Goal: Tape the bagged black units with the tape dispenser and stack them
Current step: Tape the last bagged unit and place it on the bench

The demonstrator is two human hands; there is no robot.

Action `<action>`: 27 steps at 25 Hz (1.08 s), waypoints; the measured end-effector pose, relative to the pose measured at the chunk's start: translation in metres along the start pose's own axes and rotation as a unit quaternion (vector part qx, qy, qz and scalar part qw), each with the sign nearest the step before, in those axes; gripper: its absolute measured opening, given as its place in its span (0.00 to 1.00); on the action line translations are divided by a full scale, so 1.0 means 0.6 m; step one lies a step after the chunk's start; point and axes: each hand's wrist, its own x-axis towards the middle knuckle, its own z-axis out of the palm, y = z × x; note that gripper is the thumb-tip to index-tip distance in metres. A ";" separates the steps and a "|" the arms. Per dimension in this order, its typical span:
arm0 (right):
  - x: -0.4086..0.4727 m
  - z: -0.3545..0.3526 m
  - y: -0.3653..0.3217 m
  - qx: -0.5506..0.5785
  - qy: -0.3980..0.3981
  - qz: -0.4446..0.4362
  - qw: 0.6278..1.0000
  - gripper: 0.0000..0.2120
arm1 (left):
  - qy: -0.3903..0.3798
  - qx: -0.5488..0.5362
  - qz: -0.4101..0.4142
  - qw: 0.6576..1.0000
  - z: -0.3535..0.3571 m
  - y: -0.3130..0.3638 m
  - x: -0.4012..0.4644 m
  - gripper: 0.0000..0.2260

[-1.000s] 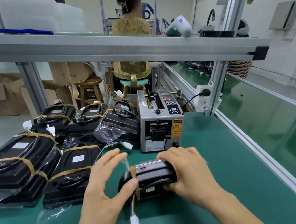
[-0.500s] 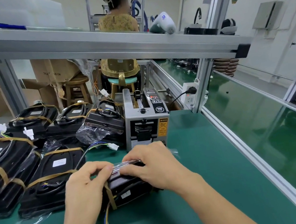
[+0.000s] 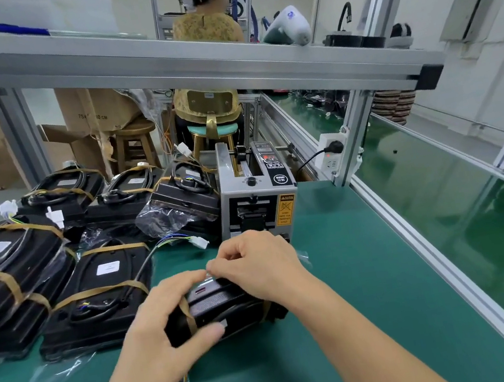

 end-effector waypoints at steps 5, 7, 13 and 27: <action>-0.014 -0.009 0.034 0.125 0.070 -0.030 0.989 0.13 | 0.043 0.028 0.001 0.999 -0.008 0.000 -0.014 0.32; -0.010 -0.025 0.075 0.235 0.170 0.055 0.955 0.08 | 0.084 0.045 0.005 0.995 -0.012 -0.001 -0.028 0.29; 0.053 0.009 0.099 0.372 0.205 0.219 0.878 0.12 | 0.165 0.051 0.015 0.985 0.008 -0.006 -0.055 0.27; 0.154 0.030 0.071 0.480 0.268 0.375 0.747 0.15 | 0.154 0.064 0.020 0.986 0.010 -0.016 -0.054 0.32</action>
